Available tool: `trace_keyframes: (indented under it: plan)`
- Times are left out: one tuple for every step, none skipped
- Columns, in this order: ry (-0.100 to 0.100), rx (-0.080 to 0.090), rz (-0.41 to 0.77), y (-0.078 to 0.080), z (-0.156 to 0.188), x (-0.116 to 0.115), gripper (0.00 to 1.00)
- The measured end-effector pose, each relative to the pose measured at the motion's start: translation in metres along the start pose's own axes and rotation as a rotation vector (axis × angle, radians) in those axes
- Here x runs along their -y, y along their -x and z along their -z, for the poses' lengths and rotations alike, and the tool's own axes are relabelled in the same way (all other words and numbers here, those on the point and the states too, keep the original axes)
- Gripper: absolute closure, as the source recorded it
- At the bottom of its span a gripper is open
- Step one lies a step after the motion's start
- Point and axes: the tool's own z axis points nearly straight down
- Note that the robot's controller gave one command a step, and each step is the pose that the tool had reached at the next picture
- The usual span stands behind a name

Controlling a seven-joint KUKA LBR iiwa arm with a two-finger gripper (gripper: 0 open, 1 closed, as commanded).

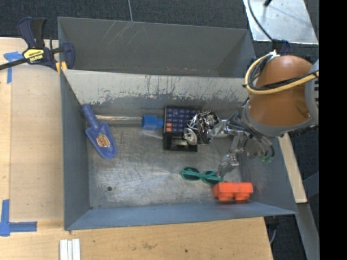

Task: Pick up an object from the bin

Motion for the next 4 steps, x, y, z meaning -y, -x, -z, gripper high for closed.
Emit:
trace_keyframes:
  plan:
    - [0.002,-0.009,0.019,-0.004,-0.017,-0.025,0.00]
    - [0.002,-0.004,-0.026,-0.004,-0.012,-0.025,0.00]
    - [0.001,0.000,-0.082,-0.015,-0.080,-0.024,0.00]
    - [0.000,0.024,-0.125,0.002,-0.089,-0.022,1.00]
